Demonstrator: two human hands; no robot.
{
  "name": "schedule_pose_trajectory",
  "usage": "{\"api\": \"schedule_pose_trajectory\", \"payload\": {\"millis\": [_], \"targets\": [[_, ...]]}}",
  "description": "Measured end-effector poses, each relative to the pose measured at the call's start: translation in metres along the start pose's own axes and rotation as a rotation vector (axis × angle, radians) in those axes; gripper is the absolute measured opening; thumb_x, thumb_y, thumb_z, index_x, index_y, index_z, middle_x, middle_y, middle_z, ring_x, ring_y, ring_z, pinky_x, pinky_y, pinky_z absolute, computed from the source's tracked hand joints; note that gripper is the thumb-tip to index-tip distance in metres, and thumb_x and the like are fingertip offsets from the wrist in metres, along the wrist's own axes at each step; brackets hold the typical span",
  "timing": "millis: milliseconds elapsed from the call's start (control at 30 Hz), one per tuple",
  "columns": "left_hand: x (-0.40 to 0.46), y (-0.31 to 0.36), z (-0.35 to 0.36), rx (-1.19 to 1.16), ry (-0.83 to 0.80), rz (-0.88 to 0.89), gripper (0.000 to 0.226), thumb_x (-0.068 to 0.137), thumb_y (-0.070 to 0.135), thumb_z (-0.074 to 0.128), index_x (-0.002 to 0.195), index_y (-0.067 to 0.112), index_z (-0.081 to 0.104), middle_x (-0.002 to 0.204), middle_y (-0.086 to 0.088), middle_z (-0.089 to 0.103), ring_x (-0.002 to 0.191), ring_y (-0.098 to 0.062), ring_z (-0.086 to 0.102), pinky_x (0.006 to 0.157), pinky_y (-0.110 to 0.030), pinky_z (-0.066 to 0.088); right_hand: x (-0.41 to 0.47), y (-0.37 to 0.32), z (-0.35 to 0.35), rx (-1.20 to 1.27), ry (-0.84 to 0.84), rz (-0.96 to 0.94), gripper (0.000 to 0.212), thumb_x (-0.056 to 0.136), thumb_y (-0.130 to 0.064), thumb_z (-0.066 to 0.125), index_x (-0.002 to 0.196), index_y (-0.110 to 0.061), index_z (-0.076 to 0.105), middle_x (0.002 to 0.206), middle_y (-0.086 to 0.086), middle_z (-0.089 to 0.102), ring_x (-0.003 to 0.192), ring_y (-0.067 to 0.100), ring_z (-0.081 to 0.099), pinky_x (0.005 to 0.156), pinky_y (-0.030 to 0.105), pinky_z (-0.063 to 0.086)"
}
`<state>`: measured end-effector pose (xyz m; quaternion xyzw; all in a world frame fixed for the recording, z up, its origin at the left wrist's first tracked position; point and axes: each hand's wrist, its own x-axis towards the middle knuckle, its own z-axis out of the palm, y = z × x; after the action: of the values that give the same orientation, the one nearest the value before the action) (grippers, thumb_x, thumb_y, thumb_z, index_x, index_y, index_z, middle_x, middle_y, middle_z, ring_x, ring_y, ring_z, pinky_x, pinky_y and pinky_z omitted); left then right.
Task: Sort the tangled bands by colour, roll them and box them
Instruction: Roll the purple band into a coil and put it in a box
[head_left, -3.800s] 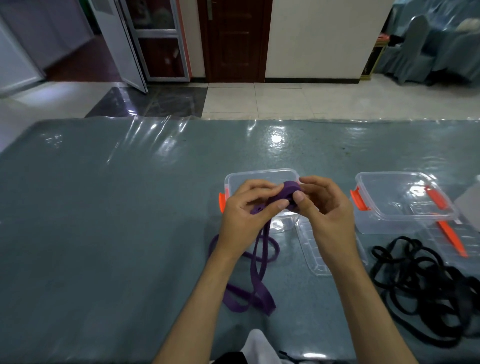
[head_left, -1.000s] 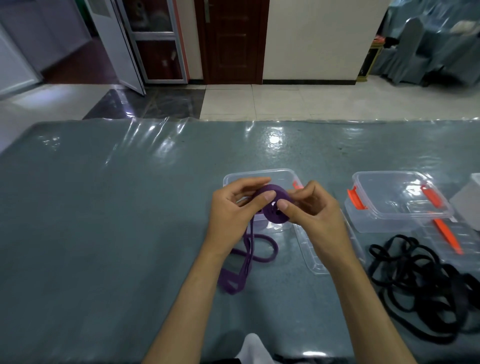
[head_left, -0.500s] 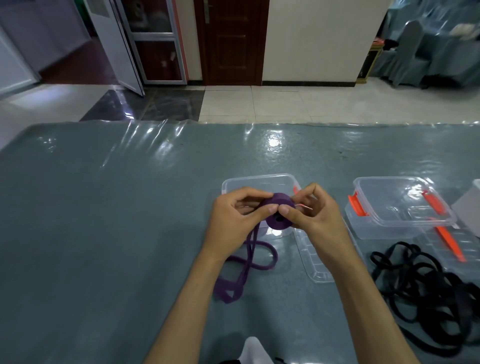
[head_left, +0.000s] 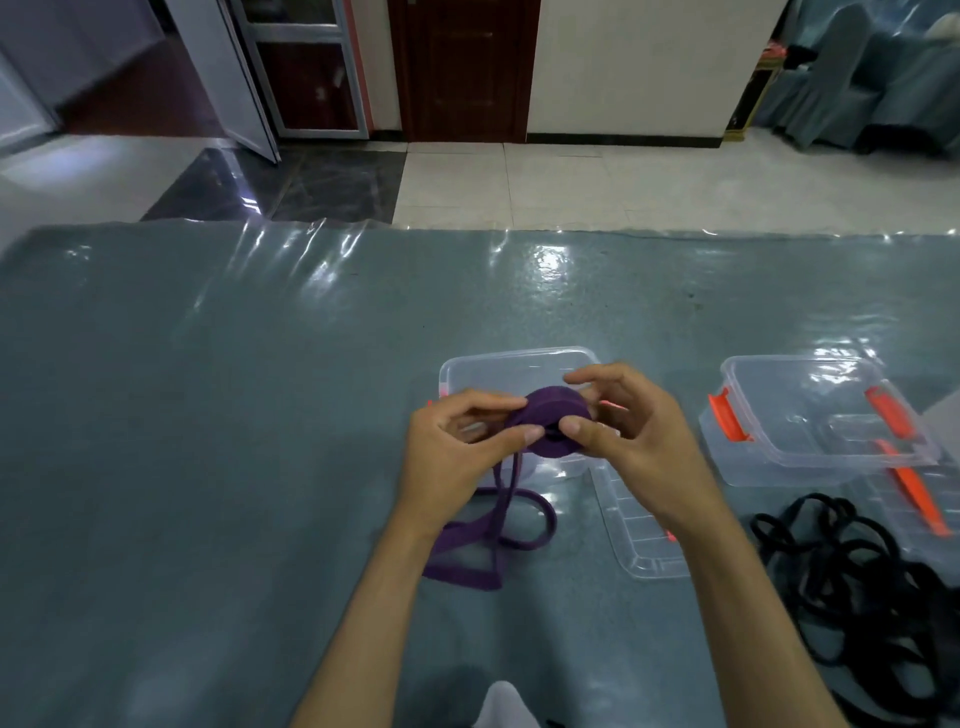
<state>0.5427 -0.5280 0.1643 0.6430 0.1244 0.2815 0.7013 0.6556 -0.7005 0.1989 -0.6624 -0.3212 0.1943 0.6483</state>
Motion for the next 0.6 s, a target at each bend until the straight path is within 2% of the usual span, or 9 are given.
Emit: {"api": "schedule_pose_trajectory", "payload": {"millis": [100, 200, 267, 333, 400, 467, 500, 600], "targets": [[0.004, -0.004, 0.000, -0.082, 0.019, 0.024, 0.028, 0.078, 0.019, 0.091, 0.103, 0.030, 0.084, 0.109, 0.002, 0.077, 0.106, -0.018, 0.075, 0.094, -0.024, 0.057, 0.005, 0.010, 0.019, 0.066, 0.129, -0.065, 0.024, 0.088, -0.016, 0.081, 0.108, -0.027, 0.076, 0.105, 0.005, 0.076, 0.101, 0.033, 0.073, 0.089, 0.053, 0.061], [0.012, -0.002, -0.007, -0.078, 0.005, 0.039, 0.028, 0.085, 0.017, 0.086, 0.112, 0.025, 0.083, 0.111, -0.001, 0.076, 0.107, -0.020, 0.075, 0.093, -0.023, 0.057, 0.007, 0.018, 0.039, 0.287, 0.196, 0.015, 0.019, 0.086, -0.014, 0.083, 0.099, -0.021, 0.071, 0.109, 0.013, 0.076, 0.101, 0.029, 0.075, 0.079, 0.038, 0.063], [0.016, 0.000, -0.011, -0.088, 0.050, 0.041, 0.025, 0.081, 0.017, 0.090, 0.104, 0.023, 0.084, 0.106, -0.004, 0.079, 0.101, -0.021, 0.077, 0.090, -0.023, 0.058, 0.012, 0.022, 0.039, 0.286, 0.174, 0.037, 0.024, 0.081, -0.017, 0.086, 0.091, -0.017, 0.065, 0.107, 0.018, 0.076, 0.098, 0.029, 0.076, 0.081, 0.033, 0.062], [0.018, 0.001, -0.011, -0.086, 0.123, 0.044, 0.022, 0.076, 0.015, 0.093, 0.094, 0.022, 0.083, 0.101, -0.006, 0.082, 0.096, -0.023, 0.079, 0.087, -0.024, 0.060, 0.017, 0.020, 0.032, 0.220, 0.115, 0.058, 0.028, 0.078, -0.017, 0.089, 0.086, -0.017, 0.062, 0.100, 0.016, 0.079, 0.093, 0.030, 0.078, 0.078, 0.032, 0.062], [0.018, 0.001, -0.008, -0.079, 0.151, 0.063, 0.018, 0.077, 0.012, 0.092, 0.090, 0.019, 0.082, 0.102, -0.006, 0.082, 0.098, -0.023, 0.079, 0.087, -0.024, 0.059, 0.020, 0.019, 0.028, 0.216, 0.101, 0.066, 0.027, 0.077, -0.017, 0.090, 0.088, -0.019, 0.066, 0.095, 0.009, 0.079, 0.086, 0.028, 0.079, 0.072, 0.032, 0.063], [0.019, 0.001, -0.007, -0.084, 0.120, 0.063, 0.012, 0.082, 0.011, 0.085, 0.092, 0.016, 0.083, 0.106, 0.000, 0.080, 0.101, -0.015, 0.076, 0.087, -0.020, 0.056, 0.020, 0.018, 0.028, 0.213, 0.150, 0.031, 0.029, 0.077, -0.021, 0.090, 0.098, -0.020, 0.071, 0.093, 0.005, 0.078, 0.082, 0.024, 0.077, 0.071, 0.035, 0.064], [0.020, 0.002, -0.008, -0.091, 0.091, 0.046, 0.012, 0.083, 0.012, 0.083, 0.094, 0.018, 0.083, 0.106, 0.004, 0.078, 0.101, -0.011, 0.074, 0.086, -0.017, 0.055, 0.021, 0.019, 0.028, 0.218, 0.173, 0.016, 0.028, 0.079, -0.020, 0.089, 0.101, -0.019, 0.072, 0.094, 0.008, 0.078, 0.082, 0.024, 0.076, 0.073, 0.039, 0.065], [0.023, 0.005, -0.016, -0.119, 0.017, -0.002, 0.017, 0.077, 0.015, 0.086, 0.094, 0.022, 0.086, 0.099, 0.005, 0.075, 0.095, -0.011, 0.073, 0.085, -0.018, 0.055, 0.019, 0.023, 0.030, 0.241, 0.131, 0.042, 0.020, 0.084, -0.013, 0.085, 0.094, -0.017, 0.067, 0.101, 0.015, 0.078, 0.092, 0.029, 0.077, 0.076, 0.041, 0.065]]}}
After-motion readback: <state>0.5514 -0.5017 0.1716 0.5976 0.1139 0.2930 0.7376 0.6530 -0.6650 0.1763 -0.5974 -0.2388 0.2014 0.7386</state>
